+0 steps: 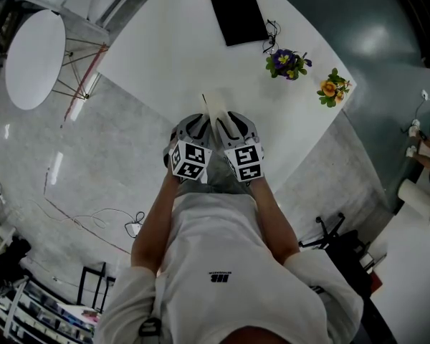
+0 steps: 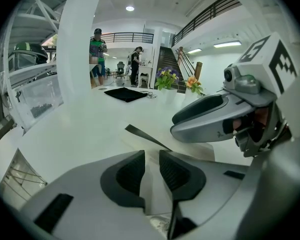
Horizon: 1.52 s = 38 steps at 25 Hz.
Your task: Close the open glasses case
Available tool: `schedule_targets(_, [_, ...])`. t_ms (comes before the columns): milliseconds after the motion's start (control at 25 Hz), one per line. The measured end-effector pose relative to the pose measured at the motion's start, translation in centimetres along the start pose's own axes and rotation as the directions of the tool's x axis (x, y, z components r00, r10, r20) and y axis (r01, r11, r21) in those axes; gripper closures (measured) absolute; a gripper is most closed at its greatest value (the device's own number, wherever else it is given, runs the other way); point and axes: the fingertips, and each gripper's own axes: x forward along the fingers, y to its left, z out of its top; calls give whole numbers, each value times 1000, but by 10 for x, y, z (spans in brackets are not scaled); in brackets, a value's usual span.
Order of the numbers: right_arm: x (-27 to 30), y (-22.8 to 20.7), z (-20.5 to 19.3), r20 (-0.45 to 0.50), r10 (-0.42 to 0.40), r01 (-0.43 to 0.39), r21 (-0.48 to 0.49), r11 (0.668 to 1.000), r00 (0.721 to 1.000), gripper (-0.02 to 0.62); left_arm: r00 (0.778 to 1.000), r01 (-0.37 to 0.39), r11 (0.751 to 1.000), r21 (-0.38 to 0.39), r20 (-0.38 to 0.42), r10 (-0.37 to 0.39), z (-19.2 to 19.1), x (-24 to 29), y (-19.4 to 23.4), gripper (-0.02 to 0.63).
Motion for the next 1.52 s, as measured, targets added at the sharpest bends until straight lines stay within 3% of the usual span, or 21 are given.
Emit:
schedule_targets(520, [8,8,-8,-10,-16,15,-11,1000,1000,434,1000,1,1000,13,-25,-1,-14,-3,1,508])
schedule_targets(840, [7,8,-7,7,-74,74,-14,997,997,394,1000,2,1000,16,-3,-2,-18,-19,1,508])
schedule_targets(1080, [-8,6,5,46,-154,156,-36,987,987,390,999,-12,1000,13,49,11,-13,-39,5,508])
schedule_targets(1520, [-61,28,39,161,-203,215,-56,975,966,390,977,-26,999,27,214,20,25,-88,4,505])
